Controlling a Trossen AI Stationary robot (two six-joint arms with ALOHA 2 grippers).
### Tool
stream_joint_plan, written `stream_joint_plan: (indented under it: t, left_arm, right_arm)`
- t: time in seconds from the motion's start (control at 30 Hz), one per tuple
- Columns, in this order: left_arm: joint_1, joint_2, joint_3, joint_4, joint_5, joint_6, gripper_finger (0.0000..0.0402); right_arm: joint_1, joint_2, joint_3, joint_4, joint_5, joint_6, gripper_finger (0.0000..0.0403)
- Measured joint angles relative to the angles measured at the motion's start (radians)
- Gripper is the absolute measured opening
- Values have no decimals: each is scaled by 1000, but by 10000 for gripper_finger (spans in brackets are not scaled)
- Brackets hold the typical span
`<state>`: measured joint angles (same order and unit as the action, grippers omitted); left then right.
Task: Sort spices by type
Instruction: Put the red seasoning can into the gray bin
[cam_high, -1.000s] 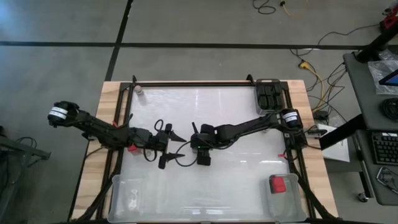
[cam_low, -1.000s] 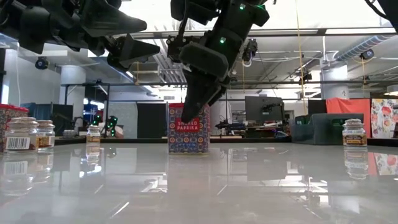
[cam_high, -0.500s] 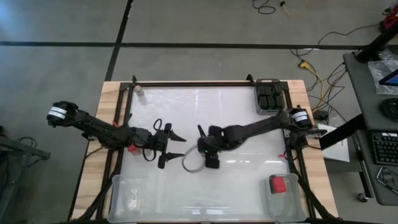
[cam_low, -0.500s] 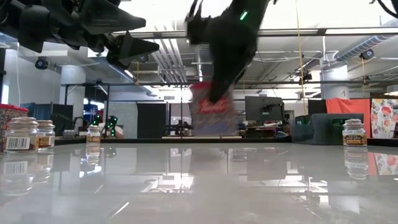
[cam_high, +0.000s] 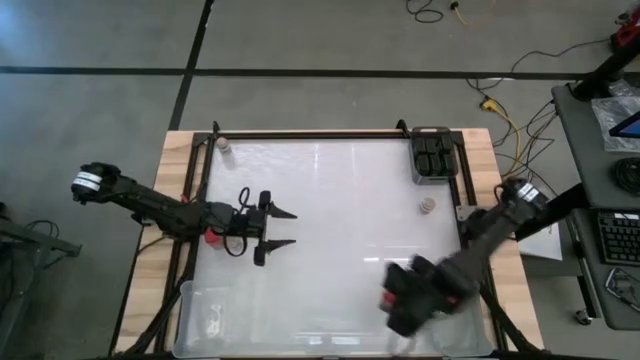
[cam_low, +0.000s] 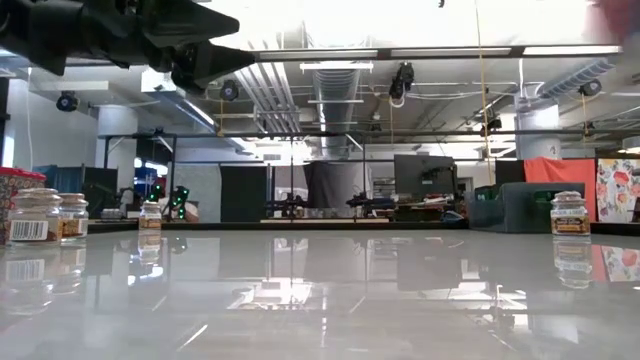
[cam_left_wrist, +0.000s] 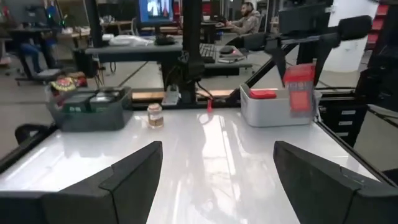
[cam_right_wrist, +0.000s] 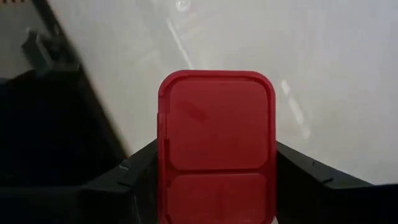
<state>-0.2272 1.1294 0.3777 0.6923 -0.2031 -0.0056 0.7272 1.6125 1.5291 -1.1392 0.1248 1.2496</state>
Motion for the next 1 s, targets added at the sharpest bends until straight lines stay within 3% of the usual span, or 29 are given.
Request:
stream_joint_plan:
  t: [0.23,0.37,0.5,0.67,1.0]
  left_arm:
    - [0,2,39,4,0,82,292]
    - [0,10,61,-25,0,111,292]
    - [0,14,79,-69,0,124,292]
    - [0,14,86,-93,0,114,292]
    - [0,14,86,-97,0,90,292]
  right_arm:
    - [219,-65,0,-82,-82,606,208]
    - [312,-79,0,-115,-131,859,225]
    - [379,-75,0,-214,-252,1076,230]
    - [383,-30,-8,-222,-271,1096,213]
    - [365,73,-8,-144,-286,1090,225]
